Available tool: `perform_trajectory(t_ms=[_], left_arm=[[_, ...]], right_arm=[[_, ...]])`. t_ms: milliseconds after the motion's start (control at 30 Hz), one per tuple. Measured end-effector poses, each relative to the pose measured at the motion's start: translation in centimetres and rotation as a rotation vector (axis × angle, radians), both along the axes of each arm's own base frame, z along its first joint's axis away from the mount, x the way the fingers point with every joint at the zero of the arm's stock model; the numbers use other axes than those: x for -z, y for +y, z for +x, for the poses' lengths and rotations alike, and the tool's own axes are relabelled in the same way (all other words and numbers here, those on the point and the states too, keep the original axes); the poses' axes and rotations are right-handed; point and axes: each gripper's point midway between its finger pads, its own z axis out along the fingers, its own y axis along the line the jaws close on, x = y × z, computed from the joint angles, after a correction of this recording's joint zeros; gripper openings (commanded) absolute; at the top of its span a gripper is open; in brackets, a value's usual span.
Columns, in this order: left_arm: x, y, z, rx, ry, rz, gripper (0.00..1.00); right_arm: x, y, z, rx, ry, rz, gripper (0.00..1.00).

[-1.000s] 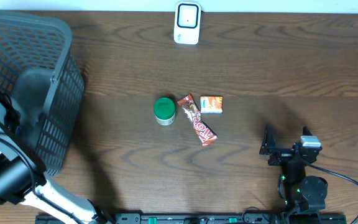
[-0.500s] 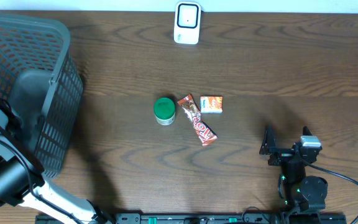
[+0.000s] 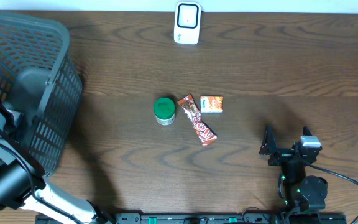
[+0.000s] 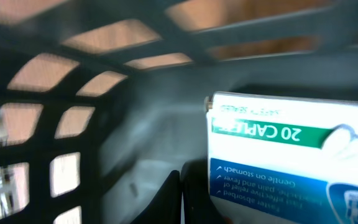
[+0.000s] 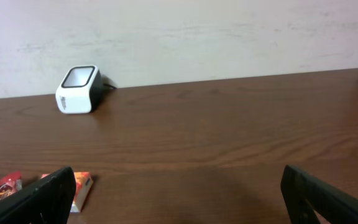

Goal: Scan the item barcode
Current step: 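Grasp the white Panadol box inside the basket with the left gripper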

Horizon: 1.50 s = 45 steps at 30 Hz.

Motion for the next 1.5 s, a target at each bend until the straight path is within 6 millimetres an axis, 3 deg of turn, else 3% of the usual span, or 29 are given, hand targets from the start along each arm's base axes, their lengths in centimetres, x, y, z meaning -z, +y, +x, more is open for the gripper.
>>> perform_trajectory(t_ms=[300, 733, 800, 867, 1000, 1133, 1333, 1500], left_arm=[[0.0, -1.4, 4.5, 0.277, -0.144, -0.162, 0.08], [-0.3, -6.5, 10.3, 0.601, -0.309, -0.341, 0.08], [-0.4, -7.3, 10.9, 0.627, -0.32, -0.353, 0.17], [-0.5, -8.2, 11.4, 0.652, -0.328, -0.367, 0.39], [-0.8, -10.1, 11.6, 0.69, -0.331, -0.395, 0.65], [-2.3, -10.5, 11.5, 0.709, -0.347, -0.37, 0.76], [-6.6, -9.7, 12.5, 0.742, -0.422, -0.254, 0.84], [-6.6, -9.1, 13.0, 0.744, -0.43, -0.229, 0.93]], right_arm=[[0.0, 0.0, 0.0, 0.0, 0.0, 0.0, 0.99], [0.0, 0.0, 0.0, 0.0, 0.0, 0.0, 0.99], [0.0, 0.0, 0.0, 0.0, 0.0, 0.0, 0.99], [0.0, 0.0, 0.0, 0.0, 0.0, 0.0, 0.99], [0.0, 0.0, 0.0, 0.0, 0.0, 0.0, 0.99], [0.0, 0.0, 0.0, 0.0, 0.0, 0.0, 0.99], [0.0, 0.0, 0.0, 0.0, 0.0, 0.0, 0.99], [0.0, 0.0, 0.0, 0.0, 0.0, 0.0, 0.99]])
